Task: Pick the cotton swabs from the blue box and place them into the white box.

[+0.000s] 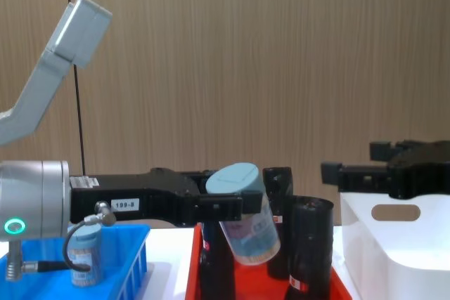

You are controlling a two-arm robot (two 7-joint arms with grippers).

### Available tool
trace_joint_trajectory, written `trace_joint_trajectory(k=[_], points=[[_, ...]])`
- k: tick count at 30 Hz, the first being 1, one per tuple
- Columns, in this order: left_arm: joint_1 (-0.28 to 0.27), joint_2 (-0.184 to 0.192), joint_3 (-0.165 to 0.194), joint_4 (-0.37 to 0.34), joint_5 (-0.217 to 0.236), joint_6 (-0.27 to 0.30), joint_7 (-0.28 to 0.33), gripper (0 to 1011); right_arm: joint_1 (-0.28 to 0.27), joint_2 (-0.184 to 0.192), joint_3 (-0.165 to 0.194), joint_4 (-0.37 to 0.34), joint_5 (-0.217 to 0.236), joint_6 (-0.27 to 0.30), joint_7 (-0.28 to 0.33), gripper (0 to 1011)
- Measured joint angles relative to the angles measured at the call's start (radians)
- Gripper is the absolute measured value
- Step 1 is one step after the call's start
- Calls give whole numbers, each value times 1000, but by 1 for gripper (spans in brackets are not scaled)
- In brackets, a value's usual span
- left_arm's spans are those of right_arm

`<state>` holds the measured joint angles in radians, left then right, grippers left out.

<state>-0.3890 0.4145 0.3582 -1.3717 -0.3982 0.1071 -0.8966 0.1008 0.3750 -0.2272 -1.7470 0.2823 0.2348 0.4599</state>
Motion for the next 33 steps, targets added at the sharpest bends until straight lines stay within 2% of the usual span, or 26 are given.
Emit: trace_joint_trajectory(k=[16,33], points=[[0,0,0,0,0,0,-1,669,52,9,-19,62,-28,51,166,1001],[0,0,0,0,0,0,0,669,97,-10,-50,137,-52,52,257,1002]])
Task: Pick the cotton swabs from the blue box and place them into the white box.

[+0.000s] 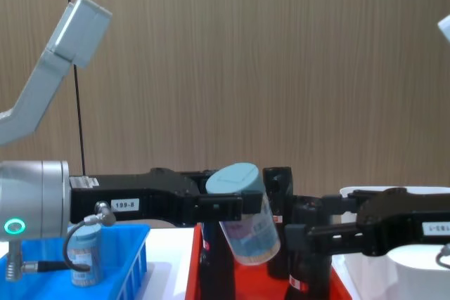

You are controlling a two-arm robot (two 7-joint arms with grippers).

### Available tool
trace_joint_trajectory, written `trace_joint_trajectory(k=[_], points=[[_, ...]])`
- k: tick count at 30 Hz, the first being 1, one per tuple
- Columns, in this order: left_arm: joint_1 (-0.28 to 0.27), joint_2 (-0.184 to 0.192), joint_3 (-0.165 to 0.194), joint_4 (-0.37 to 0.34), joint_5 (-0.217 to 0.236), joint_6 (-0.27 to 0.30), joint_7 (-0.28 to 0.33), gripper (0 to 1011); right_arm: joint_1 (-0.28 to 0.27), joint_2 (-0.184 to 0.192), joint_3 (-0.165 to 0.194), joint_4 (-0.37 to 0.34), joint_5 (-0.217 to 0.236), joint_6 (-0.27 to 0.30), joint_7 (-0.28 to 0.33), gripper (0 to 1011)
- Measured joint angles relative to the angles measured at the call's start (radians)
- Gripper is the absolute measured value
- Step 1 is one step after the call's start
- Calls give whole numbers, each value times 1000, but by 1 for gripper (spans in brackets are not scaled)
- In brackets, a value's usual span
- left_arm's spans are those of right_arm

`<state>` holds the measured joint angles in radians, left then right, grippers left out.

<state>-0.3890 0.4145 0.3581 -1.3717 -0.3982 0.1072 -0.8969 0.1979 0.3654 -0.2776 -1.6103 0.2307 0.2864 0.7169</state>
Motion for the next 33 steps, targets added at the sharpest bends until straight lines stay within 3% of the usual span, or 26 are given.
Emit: trace_joint_trajectory(k=[33], points=[[0,0,0,0,0,0,0,669,85,-72,-66,131,-31,-45,49,1001]])
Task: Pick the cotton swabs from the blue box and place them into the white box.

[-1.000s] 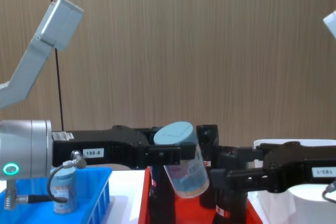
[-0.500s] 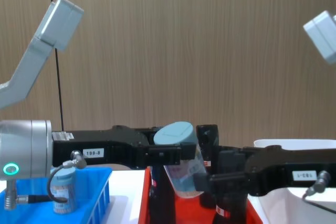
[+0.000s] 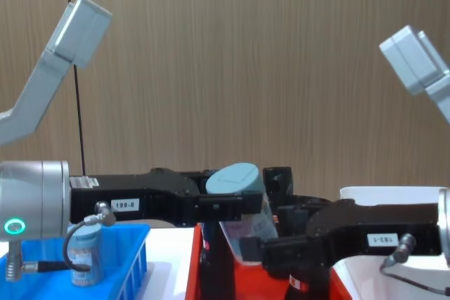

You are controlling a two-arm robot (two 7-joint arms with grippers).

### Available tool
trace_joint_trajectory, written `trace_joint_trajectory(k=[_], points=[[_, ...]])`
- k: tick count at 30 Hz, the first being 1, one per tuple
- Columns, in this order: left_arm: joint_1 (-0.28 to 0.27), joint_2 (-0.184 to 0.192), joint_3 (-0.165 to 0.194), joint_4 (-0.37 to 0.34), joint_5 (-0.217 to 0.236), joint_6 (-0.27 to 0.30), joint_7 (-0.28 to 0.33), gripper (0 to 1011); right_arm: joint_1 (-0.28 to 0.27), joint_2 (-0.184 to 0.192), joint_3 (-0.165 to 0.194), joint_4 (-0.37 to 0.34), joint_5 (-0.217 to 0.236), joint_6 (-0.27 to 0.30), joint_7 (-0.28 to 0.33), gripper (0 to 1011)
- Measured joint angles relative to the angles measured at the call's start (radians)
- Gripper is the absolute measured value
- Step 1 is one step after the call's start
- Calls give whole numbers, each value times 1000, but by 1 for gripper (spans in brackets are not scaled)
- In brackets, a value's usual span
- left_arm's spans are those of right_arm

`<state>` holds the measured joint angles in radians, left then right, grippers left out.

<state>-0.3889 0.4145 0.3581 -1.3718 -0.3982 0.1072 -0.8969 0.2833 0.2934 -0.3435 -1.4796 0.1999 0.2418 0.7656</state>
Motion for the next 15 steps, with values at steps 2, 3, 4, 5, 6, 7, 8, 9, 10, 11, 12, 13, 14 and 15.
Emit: trace_joint_trajectory(k=[2,3,4,5,6,7,8,9,10,11,12,13,14,15], points=[[0,0,0,0,0,0,0,669,5,-4,-3,8,-1,-4,1,1001],[0,0,0,0,0,0,0,669,6,-5,-5,12,-1,-5,1,1002],[0,0,0,0,0,0,0,669,9,-7,-7,16,-2,-8,2,1001],[0,0,0,0,0,0,0,669,10,-9,-8,20,-2,-9,2,1002],[0,0,0,0,0,0,0,669,12,-10,-9,22,-3,-10,2,1001],[0,0,0,0,0,0,0,669,15,-12,-12,27,-4,-14,2,1001],[0,0,0,0,0,0,0,669,16,-13,-13,30,-5,-15,2,1002],[0,0,0,0,0,0,0,669,17,-14,-14,32,-5,-17,2,1001],[0,0,0,0,0,0,0,669,18,-15,-14,34,-5,-19,2,1001],[0,0,0,0,0,0,0,669,20,-17,-16,38,-6,-22,2,1002],[0,0,0,0,0,0,0,669,21,-18,-17,40,-6,-23,1,1002],[0,0,0,0,0,0,0,669,23,-19,-18,42,-6,-25,1,1002],[0,0,0,0,0,0,0,669,24,-20,-19,46,-6,-28,0,1002],[0,0,0,0,0,0,0,669,25,-20,-20,47,-6,-29,-1,1001]])
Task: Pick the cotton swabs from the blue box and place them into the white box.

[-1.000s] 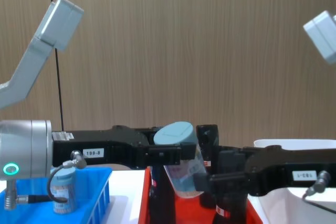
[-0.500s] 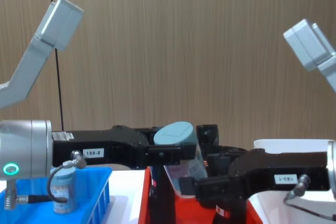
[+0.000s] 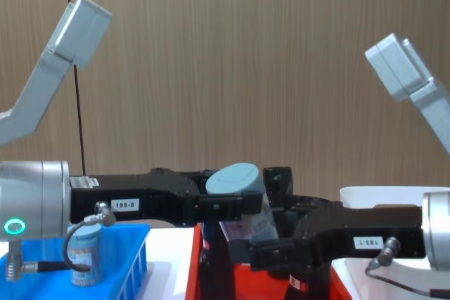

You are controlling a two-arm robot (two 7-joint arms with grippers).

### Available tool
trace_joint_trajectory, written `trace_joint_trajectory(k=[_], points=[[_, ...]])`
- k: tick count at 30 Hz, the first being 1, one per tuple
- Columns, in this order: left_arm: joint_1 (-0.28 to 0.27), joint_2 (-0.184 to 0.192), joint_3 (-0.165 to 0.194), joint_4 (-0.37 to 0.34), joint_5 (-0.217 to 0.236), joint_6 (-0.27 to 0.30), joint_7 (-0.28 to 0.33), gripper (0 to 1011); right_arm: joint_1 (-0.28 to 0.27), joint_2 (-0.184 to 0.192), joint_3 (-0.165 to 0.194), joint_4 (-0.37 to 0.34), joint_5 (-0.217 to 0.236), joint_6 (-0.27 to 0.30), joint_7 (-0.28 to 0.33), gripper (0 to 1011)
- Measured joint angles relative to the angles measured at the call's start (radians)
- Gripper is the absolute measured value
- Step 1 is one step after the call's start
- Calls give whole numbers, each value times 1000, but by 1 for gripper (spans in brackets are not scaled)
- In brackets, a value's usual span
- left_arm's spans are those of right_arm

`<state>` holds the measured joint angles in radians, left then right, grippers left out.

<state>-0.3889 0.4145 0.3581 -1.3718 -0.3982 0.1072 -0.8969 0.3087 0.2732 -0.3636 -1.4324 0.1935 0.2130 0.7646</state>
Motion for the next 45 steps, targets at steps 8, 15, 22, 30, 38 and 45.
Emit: trace_joint_trajectory(k=[8,15,22,30,38,45], points=[[0,0,0,0,0,0,0,669,11,-7,-6,20,1,-12,-9,1002],[0,0,0,0,0,0,0,669,17,-10,-9,31,4,-17,-18,927],[0,0,0,0,0,0,2,669,24,-15,-14,43,5,-20,-31,739],[0,0,0,0,-1,0,0,749,32,-15,-15,52,4,-18,-50,720],[0,0,0,0,-1,0,0,951,35,-15,-17,54,6,-18,-53,720],[0,0,0,0,-1,0,0,1004,36,-11,-18,53,14,-17,-55,720]])
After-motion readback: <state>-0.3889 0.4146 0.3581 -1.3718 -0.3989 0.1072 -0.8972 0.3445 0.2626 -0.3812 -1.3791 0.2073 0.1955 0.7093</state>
